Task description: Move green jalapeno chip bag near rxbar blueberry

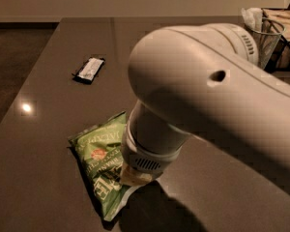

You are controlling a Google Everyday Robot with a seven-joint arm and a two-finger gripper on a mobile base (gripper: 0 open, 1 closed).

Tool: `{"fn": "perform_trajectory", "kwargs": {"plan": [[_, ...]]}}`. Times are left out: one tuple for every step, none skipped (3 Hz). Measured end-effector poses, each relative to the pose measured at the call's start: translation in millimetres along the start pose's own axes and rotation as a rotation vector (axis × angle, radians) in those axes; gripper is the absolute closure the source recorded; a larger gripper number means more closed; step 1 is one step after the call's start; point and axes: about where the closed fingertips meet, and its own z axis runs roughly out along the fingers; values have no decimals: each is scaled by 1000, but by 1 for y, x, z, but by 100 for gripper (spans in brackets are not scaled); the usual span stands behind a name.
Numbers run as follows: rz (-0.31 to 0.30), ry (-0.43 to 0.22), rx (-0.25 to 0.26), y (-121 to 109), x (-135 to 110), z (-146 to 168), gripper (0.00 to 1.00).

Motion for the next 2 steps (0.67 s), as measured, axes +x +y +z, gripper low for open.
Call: {"fn": "perform_trajectory", "kwargs": {"plan": [[-11,-8,13,-16,-13,-15,85],[-16,-21,33,-49,-32,-34,100]]}}
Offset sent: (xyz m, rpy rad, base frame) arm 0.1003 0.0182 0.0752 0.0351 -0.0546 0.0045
